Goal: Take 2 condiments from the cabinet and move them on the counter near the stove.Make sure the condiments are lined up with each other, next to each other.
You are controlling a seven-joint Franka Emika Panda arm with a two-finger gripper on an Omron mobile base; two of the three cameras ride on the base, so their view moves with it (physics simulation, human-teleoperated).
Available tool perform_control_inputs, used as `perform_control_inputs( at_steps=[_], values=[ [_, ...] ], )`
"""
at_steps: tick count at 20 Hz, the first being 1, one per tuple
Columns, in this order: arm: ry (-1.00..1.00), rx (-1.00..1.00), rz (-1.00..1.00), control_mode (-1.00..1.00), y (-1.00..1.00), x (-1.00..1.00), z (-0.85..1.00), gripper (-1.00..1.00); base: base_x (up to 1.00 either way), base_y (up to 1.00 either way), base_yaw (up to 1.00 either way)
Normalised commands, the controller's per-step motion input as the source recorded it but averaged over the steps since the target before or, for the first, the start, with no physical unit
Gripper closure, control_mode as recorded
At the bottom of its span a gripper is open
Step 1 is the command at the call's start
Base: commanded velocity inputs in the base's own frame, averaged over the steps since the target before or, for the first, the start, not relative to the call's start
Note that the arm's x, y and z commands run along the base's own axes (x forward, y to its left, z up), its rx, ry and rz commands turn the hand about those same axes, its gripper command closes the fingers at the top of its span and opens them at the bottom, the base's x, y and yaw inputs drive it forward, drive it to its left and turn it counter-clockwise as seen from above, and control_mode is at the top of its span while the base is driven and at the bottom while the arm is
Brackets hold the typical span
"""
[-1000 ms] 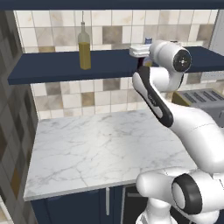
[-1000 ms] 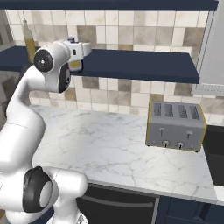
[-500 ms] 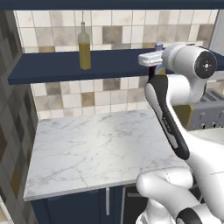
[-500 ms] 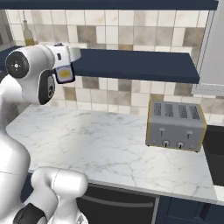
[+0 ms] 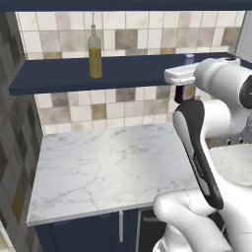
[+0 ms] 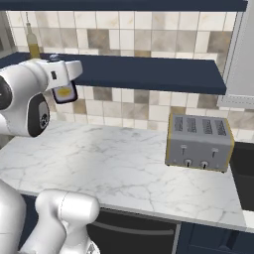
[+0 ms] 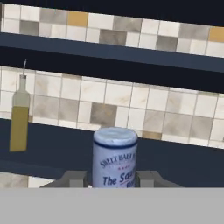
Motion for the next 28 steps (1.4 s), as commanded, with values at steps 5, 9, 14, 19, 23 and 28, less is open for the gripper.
perform_control_inputs(
  at_steps=[5,9,14,19,23,28],
  values=[
    [0.00,0.02,0.00,-1.00,-0.05,-0.38,0.00,1.00,0.00,0.00,0.00],
    [0.03,0.01,0.00,-1.00,-0.14,-0.48,0.00,1.00,0.00,0.00,0.00],
    [0.05,0.00,0.00,-1.00,-0.15,-0.48,0.00,1.00,0.00,0.00,0.00],
    [0.00,0.00,0.00,-1.00,-0.12,-0.41,-0.03,1.00,0.00,0.00,0.00],
    [0.00,0.00,0.00,-1.00,-0.03,-0.21,-0.22,1.00,0.00,0.00,0.00],
    [0.02,0.00,0.00,-1.00,0.00,-0.06,-0.21,1.00,0.00,0.00,0.00]
  ],
)
